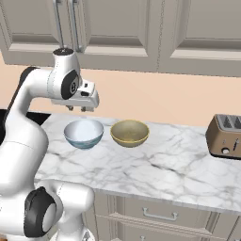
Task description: Open the cabinet. Pick the bowls from the counter and place them in the cabinet. Then close the cabinet.
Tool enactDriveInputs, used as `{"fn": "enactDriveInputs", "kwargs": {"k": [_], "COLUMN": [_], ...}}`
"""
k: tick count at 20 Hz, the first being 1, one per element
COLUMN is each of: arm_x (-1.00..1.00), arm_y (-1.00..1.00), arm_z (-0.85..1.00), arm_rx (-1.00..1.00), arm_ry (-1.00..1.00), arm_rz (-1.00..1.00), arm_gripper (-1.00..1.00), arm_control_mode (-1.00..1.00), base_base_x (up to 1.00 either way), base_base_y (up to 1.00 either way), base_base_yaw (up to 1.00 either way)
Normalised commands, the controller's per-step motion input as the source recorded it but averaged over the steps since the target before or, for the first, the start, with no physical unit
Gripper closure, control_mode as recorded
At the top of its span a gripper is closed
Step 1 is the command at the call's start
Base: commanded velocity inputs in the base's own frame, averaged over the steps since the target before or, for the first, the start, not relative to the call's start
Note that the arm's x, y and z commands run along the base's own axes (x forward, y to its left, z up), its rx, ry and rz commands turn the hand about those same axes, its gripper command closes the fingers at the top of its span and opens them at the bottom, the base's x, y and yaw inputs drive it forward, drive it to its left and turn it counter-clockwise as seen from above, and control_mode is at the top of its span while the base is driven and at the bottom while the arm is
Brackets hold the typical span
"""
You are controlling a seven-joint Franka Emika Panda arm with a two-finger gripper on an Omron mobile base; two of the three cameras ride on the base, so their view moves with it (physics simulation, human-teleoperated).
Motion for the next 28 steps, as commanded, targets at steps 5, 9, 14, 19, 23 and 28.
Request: {"fn": "enactDriveInputs", "kwargs": {"k": [5, 9, 14, 19, 23, 28], "arm_x": [-0.21, -0.56, -0.32, -0.07, 0.04, 0.11], "arm_y": [0.15, 0.16, 0.02, 0.0, -0.04, -0.05], "arm_z": [0.02, 0.29, 0.71, 0.76, 0.68, 0.38], "arm_rx": [-0.02, -0.01, 0.0, 0.03, 0.07, 0.05], "arm_ry": [-0.13, -0.41, -0.57, -0.58, -0.61, -0.6], "arm_rz": [0.0, 0.0, 0.01, 0.0, 0.01, 0.02], "arm_gripper": [-1.0, -1.0, -1.0, -1.0, -1.0, -1.0], "arm_control_mode": [-1.0, -1.0, -1.0, -1.0, -1.0, -1.0], "base_base_x": [0.0, 0.0, 0.0, 0.0, 0.0, 0.0], "base_base_y": [0.0, 0.0, 0.0, 0.0, 0.0, 0.0], "base_base_yaw": [0.0, 0.0, 0.0, 0.0, 0.0, 0.0]}}
